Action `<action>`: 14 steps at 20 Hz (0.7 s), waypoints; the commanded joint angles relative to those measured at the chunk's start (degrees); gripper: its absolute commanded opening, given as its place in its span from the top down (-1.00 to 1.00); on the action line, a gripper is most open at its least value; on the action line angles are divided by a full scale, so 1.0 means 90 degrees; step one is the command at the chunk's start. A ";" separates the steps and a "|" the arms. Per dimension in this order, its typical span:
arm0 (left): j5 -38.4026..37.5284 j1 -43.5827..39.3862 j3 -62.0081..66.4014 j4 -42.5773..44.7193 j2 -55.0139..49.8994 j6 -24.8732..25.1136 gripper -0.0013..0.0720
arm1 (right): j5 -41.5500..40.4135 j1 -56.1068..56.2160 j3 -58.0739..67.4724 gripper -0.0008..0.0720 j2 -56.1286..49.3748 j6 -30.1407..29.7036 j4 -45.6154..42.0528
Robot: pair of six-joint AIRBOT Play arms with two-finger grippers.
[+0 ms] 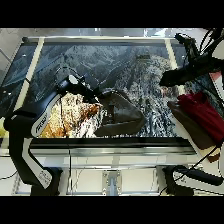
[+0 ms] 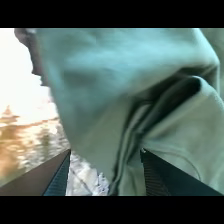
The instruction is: Fold the shirts.
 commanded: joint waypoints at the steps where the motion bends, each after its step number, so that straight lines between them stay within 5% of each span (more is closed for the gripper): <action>1: -0.0381 0.0304 0.0000 -0.0005 0.0007 0.0007 -0.32 | -0.0216 0.0005 -0.0002 0.13 -0.0002 0.0000 0.0000; 10: 0.0374 -0.0289 0.0000 -0.0420 -0.0262 0.0080 -0.29 | -0.0449 0.0005 -0.0002 0.13 -0.0002 0.0039 0.0029; 11: 0.0537 -0.0355 0.0000 -0.0474 -0.0260 0.0078 -0.14 | -0.0447 0.0005 -0.0002 0.13 -0.0002 0.0039 0.0029; 13: 0.0767 -0.0398 0.0000 -0.0532 -0.0209 0.0090 0.92 | -0.0435 0.0005 -0.0002 0.13 -0.0002 0.0044 0.0027; 14: 0.0782 -0.0357 0.0000 -0.0527 -0.0148 0.0134 0.94 | -0.0425 0.0005 -0.0002 0.13 -0.0002 0.0041 0.0024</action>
